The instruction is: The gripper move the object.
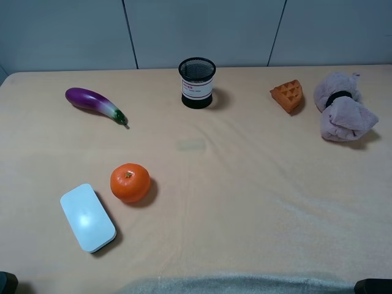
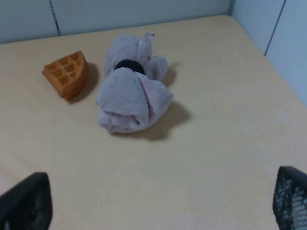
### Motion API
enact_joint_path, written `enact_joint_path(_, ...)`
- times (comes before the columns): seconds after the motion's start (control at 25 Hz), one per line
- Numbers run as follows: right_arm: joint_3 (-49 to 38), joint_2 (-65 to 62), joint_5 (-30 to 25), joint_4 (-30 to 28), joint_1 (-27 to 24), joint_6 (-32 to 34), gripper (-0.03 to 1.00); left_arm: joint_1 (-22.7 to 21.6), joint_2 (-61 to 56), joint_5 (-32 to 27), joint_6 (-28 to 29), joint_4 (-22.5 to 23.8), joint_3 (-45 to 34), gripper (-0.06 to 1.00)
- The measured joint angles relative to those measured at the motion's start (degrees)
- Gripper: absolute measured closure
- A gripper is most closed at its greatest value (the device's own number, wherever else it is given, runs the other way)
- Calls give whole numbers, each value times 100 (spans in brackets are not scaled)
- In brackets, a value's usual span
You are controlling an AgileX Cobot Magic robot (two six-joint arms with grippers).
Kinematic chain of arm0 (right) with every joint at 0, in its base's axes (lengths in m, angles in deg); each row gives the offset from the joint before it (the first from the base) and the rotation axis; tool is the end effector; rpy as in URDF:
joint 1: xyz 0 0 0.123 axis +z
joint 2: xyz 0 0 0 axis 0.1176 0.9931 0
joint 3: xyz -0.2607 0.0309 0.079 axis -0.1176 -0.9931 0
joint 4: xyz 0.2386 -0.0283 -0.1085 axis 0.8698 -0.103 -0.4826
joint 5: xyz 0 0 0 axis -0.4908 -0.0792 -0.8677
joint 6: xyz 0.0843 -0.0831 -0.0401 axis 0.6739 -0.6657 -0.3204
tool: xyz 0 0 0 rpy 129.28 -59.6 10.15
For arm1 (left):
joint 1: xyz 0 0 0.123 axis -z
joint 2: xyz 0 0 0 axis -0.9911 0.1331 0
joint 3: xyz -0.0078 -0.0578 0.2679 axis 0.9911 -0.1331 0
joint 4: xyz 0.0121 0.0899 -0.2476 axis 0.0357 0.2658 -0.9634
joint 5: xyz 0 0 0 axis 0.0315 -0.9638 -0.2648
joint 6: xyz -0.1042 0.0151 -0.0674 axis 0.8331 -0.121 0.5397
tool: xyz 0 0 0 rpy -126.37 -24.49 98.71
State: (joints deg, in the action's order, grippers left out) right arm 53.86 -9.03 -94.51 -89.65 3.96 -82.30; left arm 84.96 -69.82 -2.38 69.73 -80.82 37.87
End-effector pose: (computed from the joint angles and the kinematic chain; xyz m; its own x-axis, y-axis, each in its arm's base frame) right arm 0.0468 -0.0162 0.2730 -0.4024 0.0718 -0.9126 0.1710 0.9853 0.0022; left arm 0.0474 -0.0022 0.2643 -0.4505 0.1789 -0.8747 0.1183 0.9830 0.1401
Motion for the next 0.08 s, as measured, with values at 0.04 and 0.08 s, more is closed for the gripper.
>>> enact_joint_path(0.04,0,0,0,0,0,0,28,0,0,0,0,0,0,-3)
enact_joint_path(0.08,0,0,0,0,0,0,28,0,0,0,0,0,0,-3)
